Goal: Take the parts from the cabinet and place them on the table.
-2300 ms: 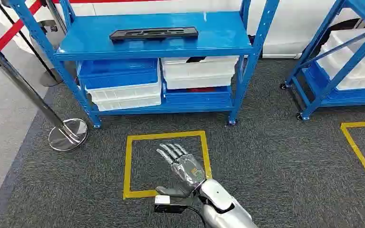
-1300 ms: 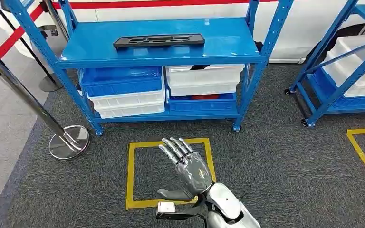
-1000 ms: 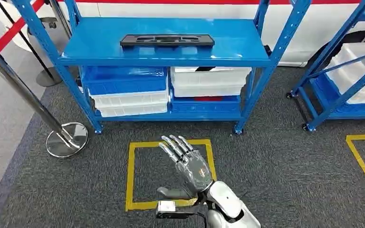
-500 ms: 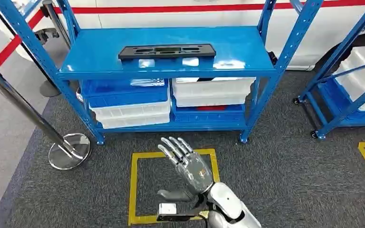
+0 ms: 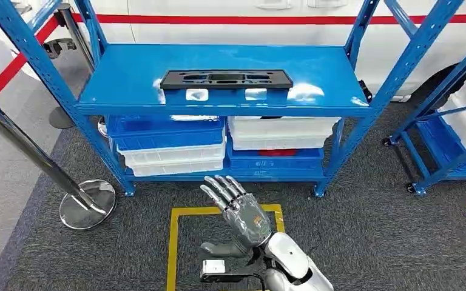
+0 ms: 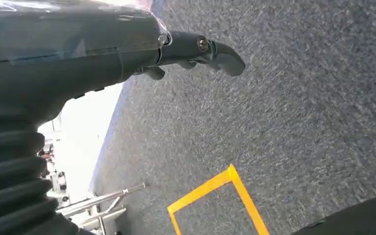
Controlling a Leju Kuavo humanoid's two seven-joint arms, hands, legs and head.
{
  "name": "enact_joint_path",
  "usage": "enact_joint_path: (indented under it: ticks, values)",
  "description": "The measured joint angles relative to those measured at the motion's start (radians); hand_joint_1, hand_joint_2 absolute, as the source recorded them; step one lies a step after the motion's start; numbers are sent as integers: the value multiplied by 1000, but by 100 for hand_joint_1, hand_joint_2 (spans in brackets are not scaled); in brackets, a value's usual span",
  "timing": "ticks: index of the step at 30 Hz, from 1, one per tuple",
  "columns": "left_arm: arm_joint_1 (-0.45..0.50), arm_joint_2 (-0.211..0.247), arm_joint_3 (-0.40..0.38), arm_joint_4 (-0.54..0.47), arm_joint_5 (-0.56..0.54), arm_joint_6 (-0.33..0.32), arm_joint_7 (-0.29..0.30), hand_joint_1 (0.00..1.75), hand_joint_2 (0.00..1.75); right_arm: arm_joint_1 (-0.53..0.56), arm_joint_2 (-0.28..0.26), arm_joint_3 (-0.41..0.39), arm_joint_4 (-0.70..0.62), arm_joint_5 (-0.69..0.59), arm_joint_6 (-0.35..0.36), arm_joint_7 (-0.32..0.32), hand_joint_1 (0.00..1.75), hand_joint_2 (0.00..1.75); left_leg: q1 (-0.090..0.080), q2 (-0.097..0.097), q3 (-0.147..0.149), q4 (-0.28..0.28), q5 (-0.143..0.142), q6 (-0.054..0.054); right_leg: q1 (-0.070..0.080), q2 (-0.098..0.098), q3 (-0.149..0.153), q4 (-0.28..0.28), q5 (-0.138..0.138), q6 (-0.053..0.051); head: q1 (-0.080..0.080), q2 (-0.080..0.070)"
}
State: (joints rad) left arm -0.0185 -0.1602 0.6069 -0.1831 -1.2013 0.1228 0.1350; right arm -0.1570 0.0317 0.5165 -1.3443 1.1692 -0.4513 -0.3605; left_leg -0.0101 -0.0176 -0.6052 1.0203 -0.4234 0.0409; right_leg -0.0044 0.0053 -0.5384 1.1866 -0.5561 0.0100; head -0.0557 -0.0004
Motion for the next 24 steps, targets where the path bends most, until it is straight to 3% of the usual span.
enact_joint_path:
  ticks: [2, 3, 4, 5, 6, 7, 8, 9, 10, 12, 13, 14, 15, 16, 17, 18, 19, 20, 21, 22, 23, 24]
  values:
    - [2, 0, 0, 0, -2, 0, 0, 0, 0, 6, -1, 0, 0, 0, 0, 0, 0, 0, 0, -1, 17, 0, -20, 2, -1, 0, -101, 114, -71, 8, 0, 0]
    - [2, 0, 0, 0, -2, 0, 0, 0, 0, 9, -2, 0, 1, 0, 0, 0, 0, 0, 0, -3, 29, 0, -31, 2, -1, 0, -136, 136, -103, 6, 0, 0]
    - [4, 0, 0, 0, -2, 0, 0, 0, 0, 10, -2, 0, 1, 0, 0, 0, 0, 0, 0, -6, 46, 0, -44, 2, 0, 0, -157, 124, -112, 5, 0, 0]
    - [5, 0, 0, 0, -2, 0, 0, 0, 0, 10, -2, 0, 1, 0, 0, 0, 0, 0, -2, -7, 65, 0, -58, 1, 2, 0, -160, 81, -93, 0, 0, 0]
    - [7, 0, 0, 0, -2, 0, 0, 0, 0, 10, -2, 0, 1, -1, 0, 0, 0, 0, -4, -7, 86, 0, -73, 0, 6, 0, -154, 15, -43, -10, 0, 0]
    - [9, 0, 0, 0, -2, 0, 0, 0, 0, 10, -2, 0, 1, 0, 0, 0, 0, 0, -6, -7, 104, -1, -87, -1, 10, 0, -146, -57, 36, -20, 0, 0]
    - [11, -3, 0, 2, -2, -1, 0, 0, 0, 12, -3, 0, 2, 0, 0, 0, 0, 0, -6, -7, 112, -2, -99, -3, 18, 1, -148, -127, 151, -36, 0, 0]
    - [10, -3, 0, 3, -2, -1, 1, 0, 0, 15, -3, 0, 3, -2, 1, 0, 0, 0, -11, -14, 124, -2, -113, -10, 24, 13, -150, -141, 167, -39, 1, 0]
    - [9, -2, 0, 3, -2, -1, 2, 0, 0, 16, -4, 0, 3, -1, 1, 0, 0, 0, -12, -14, 129, -10, -124, -14, 26, 11, -141, -140, 160, -37, 0, 0]
    - [10, 0, 0, 3, -2, -1, 2, 0, 0, 13, -4, 1, 0, -2, 0, 0, 0, 0, -12, -14, 147, 1, -108, -22, 20, 12, -121, -154, 152, -45, 0, 0]
    - [10, 3, 0, 3, -3, -2, 2, 0, 0, 13, -2, 2, -3, -2, 0, 0, 0, 0, -15, -15, 134, 32, -106, -25, 10, 14, -99, -162, 149, -48, 0, 0]
    - [9, 2, 0, 3, -3, -2, 1, 0, 0, 13, -2, 2, -3, -2, 0, 0, 0, 0, -14, -10, 112, 84, -94, -32, 10, 13, -82, -167, 139, -54, 0, 0]
    - [6, 2, 0, 3, -3, -2, -1, 0, 0, 13, -2, 2, -3, -2, 0, 0, 0, 0, -13, -8, 66, 152, -98, -40, 10, 12, -69, -170, 129, -59, 0, 0]
    - [2, 2, 0, 3, -3, -1, -1, 0, 0, 14, -2, 2, -3, -3, 0, 0, 0, 0, -11, -8, 11, 221, -124, -47, 9, 12, -57, -170, 118, -59, 0, 0]
    - [-1, 2, 0, 3, -3, 0, -2, 0, 0, 17, -2, 3, -3, -5, 0, 0, 0, 0, -10, -7, -38, 273, -169, -53, 9, 12, -44, -170, 105, -59, 0, 0]
    - [-3, 2, 1, 3, -2, 3, -6, 0, 0, 18, -2, 3, -3, -8, 0, -1, 0, 0, -9, -7, -73, 298, -210, -56, 9, 12, -29, -170, 93, -59, 0, 0]
    - [-4, 2, 2, 3, -2, 3, -12, 0, 0, 18, -2, 3, -1, -10, 0, -2, 0, 0, -9, -8, -89, 293, -235, -58, 8, 13, -12, -170, 79, -59, 0, 0]
    - [-4, 2, 4, 3, -3, 3, -16, 0, 0, 19, -2, 3, 1, -13, -1, -3, 0, 0, -10, -8, -88, 259, -234, -58, 7, 16, 11, -170, 63, -58, 0, 0]
    - [-5, 3, 5, 3, -5, 3, -15, 0, 0, 19, -2, 3, 2, -16, -2, -3, 0, 0, -10, -7, -78, 196, -192, -57, 7, 17, 34, -170, 47, -56, 0, 0]
    - [-4, 3, 5, 3, -7, 3, -13, 0, 0, 19, -2, 3, 2, -17, -2, -3, 0, 0, -9, -6, -68, 126, -122, -56, 7, 17, 53, -170, 32, -54, 0, 0]
    - [-3, 3, 6, 3, -9, 2, -11, 0, 0, 19, -3, 3, 2, -18, -2, -3, 0, 0, -9, -2, -65, 54, -8, -51, 10, 18, 61, -173, 17, -51, 0, 0]
    - [-3, 3, 8, 3, -10, 2, -10, 0, 0, 20, -3, 3, 4, -19, -3, -3, 0, 0, -11, -2, -72, 11, 50, -39, 15, 20, 73, -162, 3, -47, 0, 0]
